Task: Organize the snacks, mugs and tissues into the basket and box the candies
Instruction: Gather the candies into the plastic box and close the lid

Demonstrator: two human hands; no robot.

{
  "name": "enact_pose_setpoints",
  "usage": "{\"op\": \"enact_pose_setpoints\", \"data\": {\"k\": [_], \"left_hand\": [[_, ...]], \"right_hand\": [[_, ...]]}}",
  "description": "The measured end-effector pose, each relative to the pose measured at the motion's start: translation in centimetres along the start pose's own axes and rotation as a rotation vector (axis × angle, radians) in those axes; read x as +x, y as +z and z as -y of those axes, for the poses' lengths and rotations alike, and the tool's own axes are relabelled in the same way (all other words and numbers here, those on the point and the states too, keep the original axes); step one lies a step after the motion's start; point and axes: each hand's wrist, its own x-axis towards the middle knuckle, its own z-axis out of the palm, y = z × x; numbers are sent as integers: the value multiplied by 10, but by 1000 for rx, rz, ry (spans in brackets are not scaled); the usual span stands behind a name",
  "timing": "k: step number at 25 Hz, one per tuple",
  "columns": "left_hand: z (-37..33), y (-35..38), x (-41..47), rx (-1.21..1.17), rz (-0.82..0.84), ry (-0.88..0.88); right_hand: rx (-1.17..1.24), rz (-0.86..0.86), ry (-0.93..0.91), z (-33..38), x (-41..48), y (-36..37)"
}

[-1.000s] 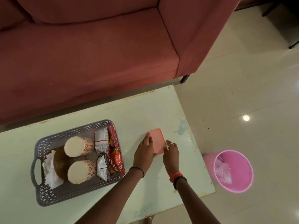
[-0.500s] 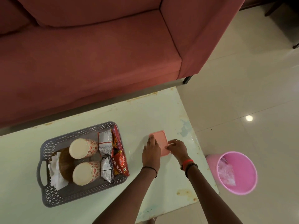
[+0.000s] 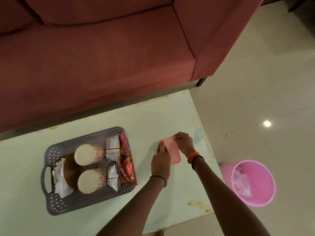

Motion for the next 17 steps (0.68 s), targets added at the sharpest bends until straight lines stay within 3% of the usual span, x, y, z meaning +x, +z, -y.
{"op": "enact_pose_setpoints", "data": {"k": [7, 10, 14, 17], "left_hand": [[2, 2, -1, 61, -17, 48], [6, -1, -10, -91, -113, 48], [-3, 7, -28, -732, -350, -418], [-14, 23, -34, -1111, -170, -751]], "right_hand": [[135, -65, 48, -3, -12, -1], [182, -59, 54, -12, -22, -2], [223, -44, 50, -28, -30, -7], [311, 0, 84, -39, -35, -7]]}}
